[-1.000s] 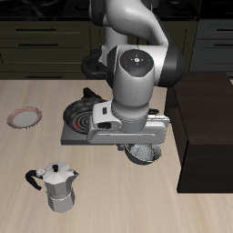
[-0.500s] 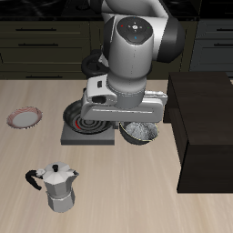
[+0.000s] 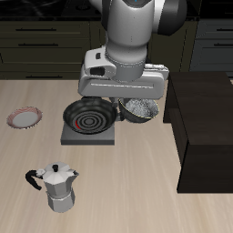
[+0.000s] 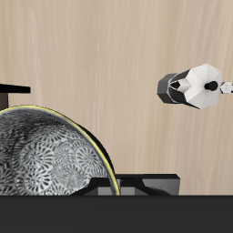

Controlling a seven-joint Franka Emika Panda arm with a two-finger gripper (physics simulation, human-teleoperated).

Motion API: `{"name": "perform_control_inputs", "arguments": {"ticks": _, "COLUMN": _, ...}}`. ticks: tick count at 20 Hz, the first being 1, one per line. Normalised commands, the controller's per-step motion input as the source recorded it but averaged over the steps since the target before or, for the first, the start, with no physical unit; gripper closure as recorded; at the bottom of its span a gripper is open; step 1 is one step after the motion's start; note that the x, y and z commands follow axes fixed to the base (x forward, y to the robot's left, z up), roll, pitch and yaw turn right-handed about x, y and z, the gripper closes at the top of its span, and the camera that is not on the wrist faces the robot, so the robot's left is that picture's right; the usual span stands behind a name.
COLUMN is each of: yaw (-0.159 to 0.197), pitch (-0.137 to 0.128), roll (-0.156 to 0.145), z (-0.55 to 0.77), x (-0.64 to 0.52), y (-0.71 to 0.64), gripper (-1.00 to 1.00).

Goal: Place the bowl on top of the shelf

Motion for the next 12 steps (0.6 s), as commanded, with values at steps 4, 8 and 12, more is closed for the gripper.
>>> {"name": "perform_control_inputs", "arguments": {"ticks": 4, "yaw": -0.015, "pitch": -0.050, "roll": -0.002, "z": 0.29, "x": -0.22, "y": -0.03, "gripper": 1.00}}
{"name": "perform_control_inputs", "arguments": {"ticks": 8, "yaw": -0.014, "pitch": -0.043, "roll": 0.003, "z": 0.24, "x": -0.16, "y": -0.01, "gripper": 1.00}}
{"name": "perform_control_inputs", "arguments": {"ticks": 12, "yaw": 0.029, "pitch": -0.061, "roll": 0.002, "z": 0.20, "x": -0.23, "y": 0.04, "gripper": 1.00}}
